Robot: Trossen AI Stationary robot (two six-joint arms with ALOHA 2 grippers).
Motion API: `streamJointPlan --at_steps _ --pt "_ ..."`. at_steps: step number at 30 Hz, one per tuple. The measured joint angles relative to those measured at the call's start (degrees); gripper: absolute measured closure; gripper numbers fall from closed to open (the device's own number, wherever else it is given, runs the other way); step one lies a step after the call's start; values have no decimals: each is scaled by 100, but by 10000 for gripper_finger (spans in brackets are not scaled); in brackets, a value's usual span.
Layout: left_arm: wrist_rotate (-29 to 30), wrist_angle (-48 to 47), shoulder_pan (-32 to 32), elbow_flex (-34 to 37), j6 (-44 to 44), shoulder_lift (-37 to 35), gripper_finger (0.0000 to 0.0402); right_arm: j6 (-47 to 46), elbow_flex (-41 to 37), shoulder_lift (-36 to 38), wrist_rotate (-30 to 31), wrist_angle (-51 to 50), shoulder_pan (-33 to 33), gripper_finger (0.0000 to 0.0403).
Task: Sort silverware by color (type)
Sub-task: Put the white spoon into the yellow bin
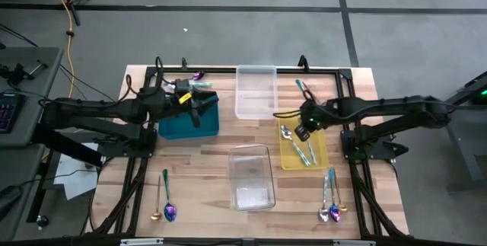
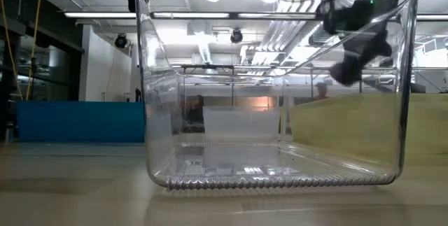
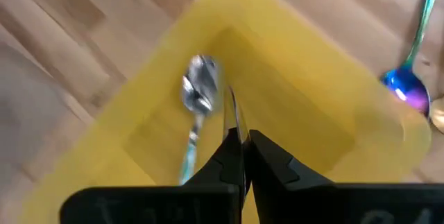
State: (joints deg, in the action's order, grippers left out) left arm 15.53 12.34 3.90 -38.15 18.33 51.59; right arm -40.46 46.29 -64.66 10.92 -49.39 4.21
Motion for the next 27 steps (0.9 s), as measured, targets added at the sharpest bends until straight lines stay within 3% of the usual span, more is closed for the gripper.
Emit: streamJointPlan --at_steps 12,22,27 --pt "0 0 0 -2 7 11 264 794 -36 -1057 -541 114 117 386" --pt "1 -2 0 -2 -74 11 264 831 -11 -994 -897 83 117 355" --pt "2 0 0 -2 -87 9 264 922 216 -981 -1047 -124 112 319"
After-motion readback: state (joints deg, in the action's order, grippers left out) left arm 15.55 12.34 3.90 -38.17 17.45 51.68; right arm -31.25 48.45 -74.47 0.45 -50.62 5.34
